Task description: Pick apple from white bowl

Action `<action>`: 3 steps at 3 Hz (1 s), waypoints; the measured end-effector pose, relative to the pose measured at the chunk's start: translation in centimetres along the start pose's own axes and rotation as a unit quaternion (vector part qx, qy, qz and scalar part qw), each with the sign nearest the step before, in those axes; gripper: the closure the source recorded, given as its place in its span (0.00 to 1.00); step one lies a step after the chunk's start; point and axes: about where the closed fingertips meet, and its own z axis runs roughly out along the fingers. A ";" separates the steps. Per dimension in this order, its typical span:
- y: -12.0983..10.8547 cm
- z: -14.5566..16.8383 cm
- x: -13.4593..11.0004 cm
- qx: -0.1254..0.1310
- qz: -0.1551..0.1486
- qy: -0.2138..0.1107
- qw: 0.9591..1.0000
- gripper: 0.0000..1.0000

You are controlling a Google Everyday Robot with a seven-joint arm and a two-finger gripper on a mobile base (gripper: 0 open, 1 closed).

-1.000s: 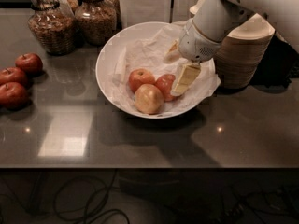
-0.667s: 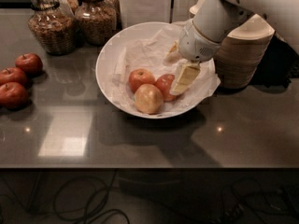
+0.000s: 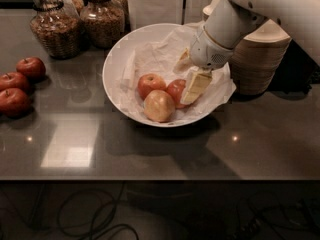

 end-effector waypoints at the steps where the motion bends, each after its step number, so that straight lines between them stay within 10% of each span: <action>1: 0.4 1.3 0.3 -0.011 0.005 -0.003 1.000 0.36; 3: 0.7 2.4 0.4 -0.020 0.008 -0.007 1.000 0.55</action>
Offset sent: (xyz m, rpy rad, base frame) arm -0.0050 0.0080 -0.0385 0.0139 0.0734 0.0051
